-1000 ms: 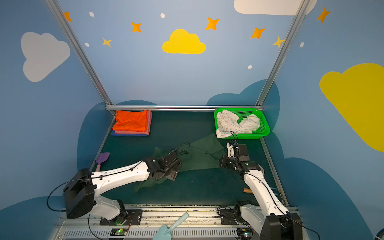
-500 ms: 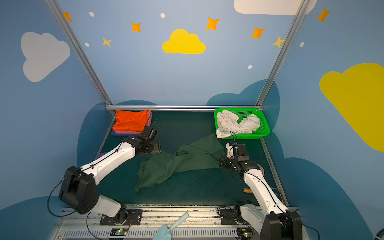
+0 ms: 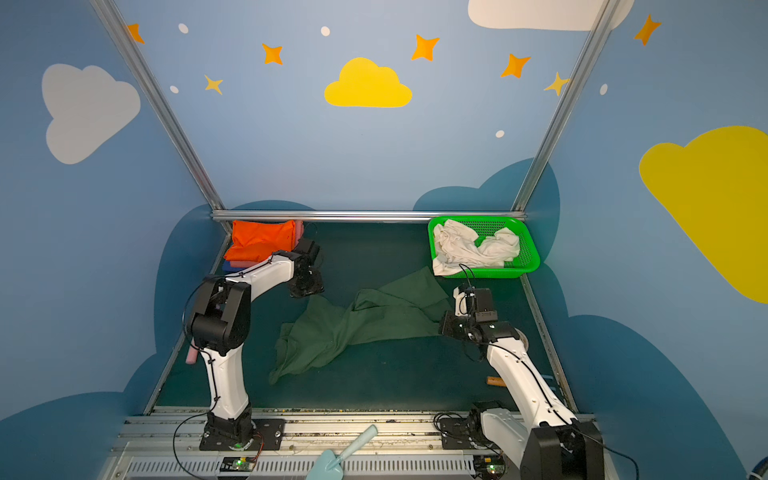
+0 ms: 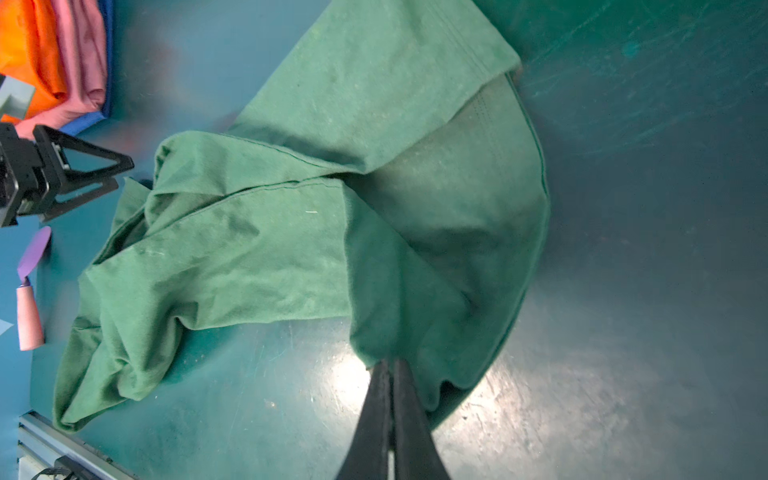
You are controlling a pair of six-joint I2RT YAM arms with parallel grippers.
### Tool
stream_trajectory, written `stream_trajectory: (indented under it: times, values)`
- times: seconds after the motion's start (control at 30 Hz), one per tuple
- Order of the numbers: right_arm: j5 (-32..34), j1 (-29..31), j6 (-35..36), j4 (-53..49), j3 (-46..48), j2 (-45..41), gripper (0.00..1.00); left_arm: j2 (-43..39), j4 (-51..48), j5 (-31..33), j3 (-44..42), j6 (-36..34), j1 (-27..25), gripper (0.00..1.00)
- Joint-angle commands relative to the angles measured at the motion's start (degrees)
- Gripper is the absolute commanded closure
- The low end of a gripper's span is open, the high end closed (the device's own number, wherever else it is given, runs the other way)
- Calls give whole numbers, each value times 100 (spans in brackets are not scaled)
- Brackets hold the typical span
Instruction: Fold and stack the t-shirts
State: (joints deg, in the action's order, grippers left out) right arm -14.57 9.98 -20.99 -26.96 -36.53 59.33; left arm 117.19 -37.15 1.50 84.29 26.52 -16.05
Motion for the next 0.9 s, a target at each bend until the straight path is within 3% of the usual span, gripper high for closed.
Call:
stream_trajectory:
  times: [0.0,0.17,0.37,0.53,0.87]
  values:
    - [98,30,15,-176,-178,-69,100,167,-262,-89,166,-91,30,45]
    - [112,30,-7,-160,-176,-75,100,184,-272,-137,-13,-20,30,46]
    - [42,30,-15,-131,-179,-8,100,90,-136,-330,-250,50,26,57]
    - [50,30,-38,-106,-176,-32,100,-1,-135,-405,-341,61,10,73]
    - [106,28,-72,-155,-179,-93,100,-370,-154,-449,-402,23,-12,95]
